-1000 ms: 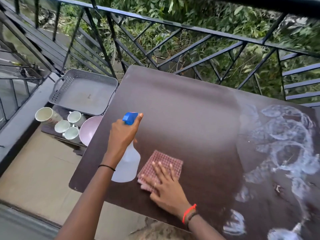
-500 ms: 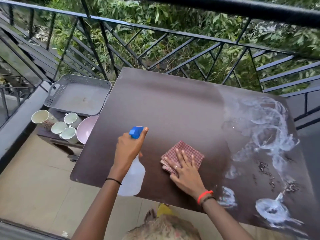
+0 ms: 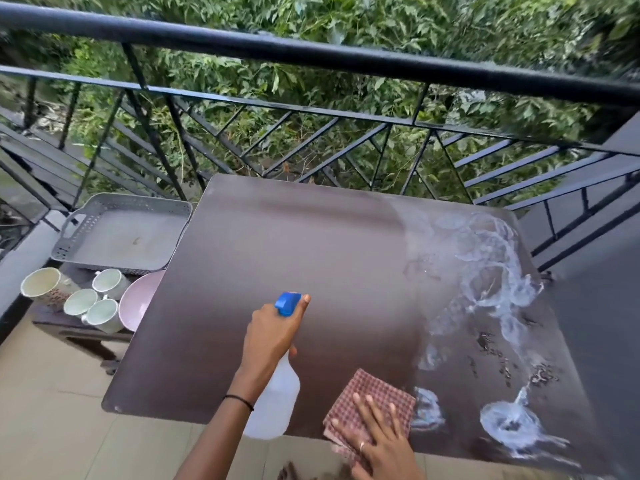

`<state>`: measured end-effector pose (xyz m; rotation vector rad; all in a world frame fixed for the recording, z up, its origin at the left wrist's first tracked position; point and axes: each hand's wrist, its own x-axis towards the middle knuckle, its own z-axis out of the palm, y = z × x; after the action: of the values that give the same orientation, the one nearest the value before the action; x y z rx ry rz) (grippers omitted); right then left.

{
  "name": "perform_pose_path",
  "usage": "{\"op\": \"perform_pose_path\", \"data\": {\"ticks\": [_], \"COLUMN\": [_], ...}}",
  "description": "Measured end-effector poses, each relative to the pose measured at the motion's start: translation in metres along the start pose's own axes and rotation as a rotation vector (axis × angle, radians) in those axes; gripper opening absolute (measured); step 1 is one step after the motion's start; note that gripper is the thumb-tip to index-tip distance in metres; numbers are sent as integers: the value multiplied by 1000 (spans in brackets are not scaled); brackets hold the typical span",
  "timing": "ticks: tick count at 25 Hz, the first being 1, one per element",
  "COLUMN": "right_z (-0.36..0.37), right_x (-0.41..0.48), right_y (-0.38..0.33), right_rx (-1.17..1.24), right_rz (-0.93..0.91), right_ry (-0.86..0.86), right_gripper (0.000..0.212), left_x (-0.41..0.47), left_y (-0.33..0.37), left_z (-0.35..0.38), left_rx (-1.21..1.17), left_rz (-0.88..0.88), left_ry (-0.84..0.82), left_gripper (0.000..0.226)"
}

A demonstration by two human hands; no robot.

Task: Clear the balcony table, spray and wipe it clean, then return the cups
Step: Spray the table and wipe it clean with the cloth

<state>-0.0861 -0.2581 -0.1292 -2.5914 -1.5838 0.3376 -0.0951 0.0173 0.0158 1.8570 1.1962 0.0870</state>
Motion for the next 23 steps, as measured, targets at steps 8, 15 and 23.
{"op": "perform_pose_path", "data": {"ticks": [8, 15, 23], "right_z": [-5, -23, -19], "right_x": [-61, -99, -119], "right_y": [66, 107, 122], "right_rx": [59, 148, 128], "right_rz": [288, 578, 637], "right_ry": [30, -18, -54], "right_gripper": [97, 81, 75], "left_x": [-19, -63, -103], "left_y": [18, 24, 50], "left_z": [44, 106, 158], "left_rx": [71, 132, 357], "left_rz": [46, 105, 158], "left_ry": [-85, -197, -176], "left_gripper": [56, 56, 63]}}
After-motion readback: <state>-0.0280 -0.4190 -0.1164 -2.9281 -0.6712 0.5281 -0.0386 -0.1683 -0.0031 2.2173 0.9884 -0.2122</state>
